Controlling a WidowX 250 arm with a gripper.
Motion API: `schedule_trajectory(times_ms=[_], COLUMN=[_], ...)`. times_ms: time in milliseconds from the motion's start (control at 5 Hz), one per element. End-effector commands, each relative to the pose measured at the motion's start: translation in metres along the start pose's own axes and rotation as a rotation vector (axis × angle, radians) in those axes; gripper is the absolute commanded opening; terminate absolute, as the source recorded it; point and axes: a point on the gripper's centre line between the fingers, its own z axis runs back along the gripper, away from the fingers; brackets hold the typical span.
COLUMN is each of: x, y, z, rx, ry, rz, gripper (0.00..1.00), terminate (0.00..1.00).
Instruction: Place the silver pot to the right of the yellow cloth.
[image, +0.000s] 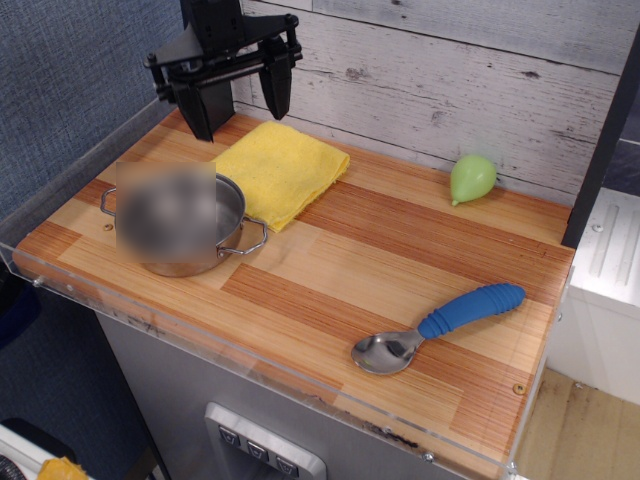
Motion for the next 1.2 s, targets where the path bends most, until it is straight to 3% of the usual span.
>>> schedule_trajectory(times_ms=[0, 200, 600, 1000], x=[-0.008, -0.009, -0.003, 0.0], y=[0.007, 0.013, 0.034, 0.03], z=[-0.017, -0.029, -0.055, -0.073], rx=[0.044, 0.077, 0.123, 0.136], ry=[-0.023, -0.057, -0.062, -0.051], rz=[0.163, 0.179, 0.243, 0.238], gripper=[1.0, 1.0, 1.0, 1.0], terminate=[0.0, 0.0, 0.0, 0.0])
